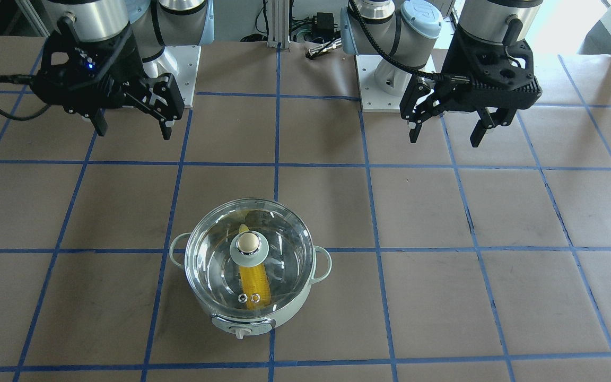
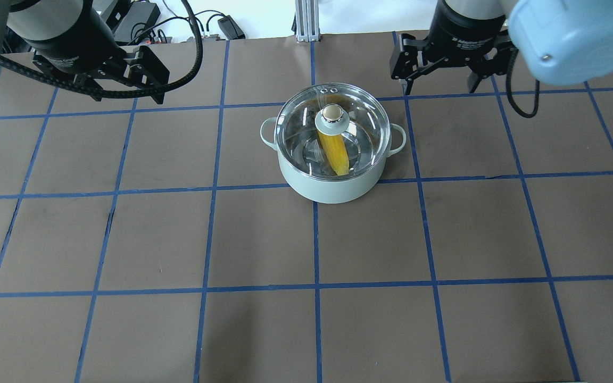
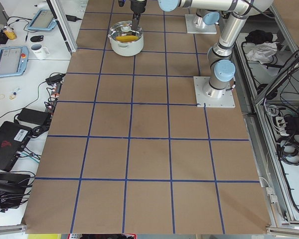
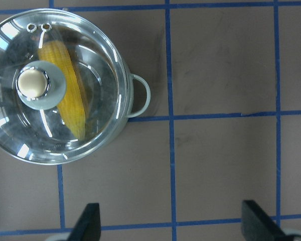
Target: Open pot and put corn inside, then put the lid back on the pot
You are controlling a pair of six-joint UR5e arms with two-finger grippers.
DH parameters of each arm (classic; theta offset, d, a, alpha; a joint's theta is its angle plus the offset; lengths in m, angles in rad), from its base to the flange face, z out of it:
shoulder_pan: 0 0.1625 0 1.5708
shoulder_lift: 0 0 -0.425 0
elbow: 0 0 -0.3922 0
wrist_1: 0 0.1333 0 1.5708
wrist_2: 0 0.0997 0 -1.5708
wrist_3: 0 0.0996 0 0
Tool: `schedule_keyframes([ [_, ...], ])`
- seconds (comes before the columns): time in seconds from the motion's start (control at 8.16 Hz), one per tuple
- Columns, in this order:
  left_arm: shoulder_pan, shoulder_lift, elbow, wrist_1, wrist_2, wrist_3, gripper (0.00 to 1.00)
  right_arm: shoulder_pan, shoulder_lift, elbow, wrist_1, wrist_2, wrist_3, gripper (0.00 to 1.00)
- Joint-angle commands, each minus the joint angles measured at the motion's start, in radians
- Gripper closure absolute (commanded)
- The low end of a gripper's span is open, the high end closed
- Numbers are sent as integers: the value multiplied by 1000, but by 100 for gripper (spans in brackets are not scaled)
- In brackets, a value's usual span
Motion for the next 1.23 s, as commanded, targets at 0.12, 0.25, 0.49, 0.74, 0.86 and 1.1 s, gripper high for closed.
schedule_keyframes([
  [0.12, -2, -1, 4, 0, -3, 2, 0, -8, -72, 6, 114, 3, -86, 0],
  [0.25, -2, 4, 1, -4, -15, -6, 0, -8, -74, 7, 110, 5, -88, 0],
  [0.49, -2, 4, 4, -3, -32, -8, 0, -4, -74, 6, 100, 10, -88, 0],
  [0.74, 0, 4, 4, -3, -32, -8, 0, -4, -75, 7, 100, 10, -85, 0],
  [0.86, 0, 1, 1, -3, -32, -8, 0, -4, -74, 7, 98, 7, -89, 0],
  [1.1, 0, 1, 4, 2, -32, -8, 0, -4, -74, 7, 100, 10, -88, 0],
])
